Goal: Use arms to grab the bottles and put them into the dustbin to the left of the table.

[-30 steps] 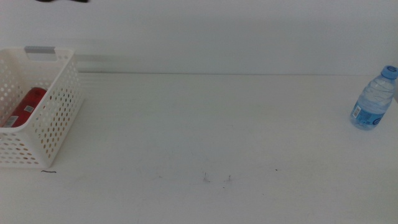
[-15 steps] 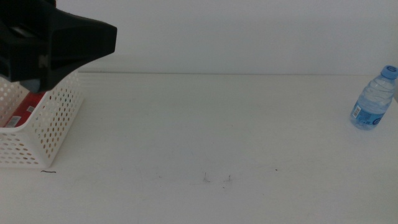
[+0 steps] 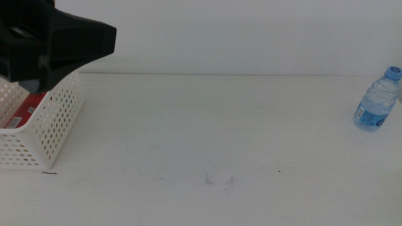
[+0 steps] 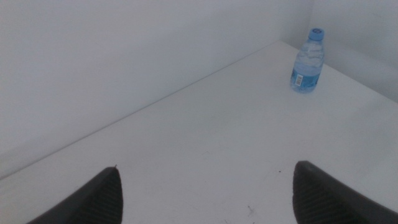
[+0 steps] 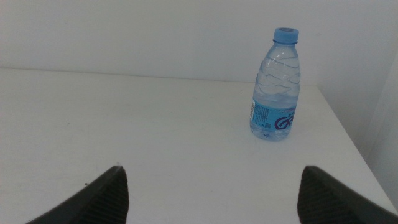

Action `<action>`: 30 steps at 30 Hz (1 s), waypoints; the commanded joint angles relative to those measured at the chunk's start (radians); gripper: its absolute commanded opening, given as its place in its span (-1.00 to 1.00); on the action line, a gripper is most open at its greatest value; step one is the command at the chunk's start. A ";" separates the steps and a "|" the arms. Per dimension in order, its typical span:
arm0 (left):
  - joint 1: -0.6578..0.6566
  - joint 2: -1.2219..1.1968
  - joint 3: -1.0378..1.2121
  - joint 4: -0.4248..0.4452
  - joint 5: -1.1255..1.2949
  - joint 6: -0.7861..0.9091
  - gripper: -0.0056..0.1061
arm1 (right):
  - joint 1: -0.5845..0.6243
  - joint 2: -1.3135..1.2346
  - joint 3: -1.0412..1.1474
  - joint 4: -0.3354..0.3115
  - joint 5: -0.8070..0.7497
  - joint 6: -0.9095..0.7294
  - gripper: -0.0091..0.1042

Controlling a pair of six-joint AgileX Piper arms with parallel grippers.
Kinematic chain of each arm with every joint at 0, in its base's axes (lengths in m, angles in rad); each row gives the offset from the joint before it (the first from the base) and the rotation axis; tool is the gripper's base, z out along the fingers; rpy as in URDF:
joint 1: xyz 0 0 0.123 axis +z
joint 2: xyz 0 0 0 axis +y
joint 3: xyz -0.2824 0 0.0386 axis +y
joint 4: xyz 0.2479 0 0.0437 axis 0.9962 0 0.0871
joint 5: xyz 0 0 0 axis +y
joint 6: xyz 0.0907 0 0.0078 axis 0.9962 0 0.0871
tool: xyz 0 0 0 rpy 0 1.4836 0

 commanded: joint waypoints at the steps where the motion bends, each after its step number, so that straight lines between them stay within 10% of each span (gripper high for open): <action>1: -0.004 -0.004 -0.008 0.007 -0.009 -0.010 0.78 | -0.008 -0.005 0.003 -0.007 -0.007 -0.006 0.72; 18: -0.004 -0.004 -0.008 0.023 -0.009 -0.010 0.78 | -0.011 0.387 0.003 -0.052 -0.440 -0.020 0.72; 30: -0.004 -0.004 -0.008 0.023 -0.009 -0.010 0.78 | -0.011 1.181 0.003 0.276 -1.178 -0.146 0.72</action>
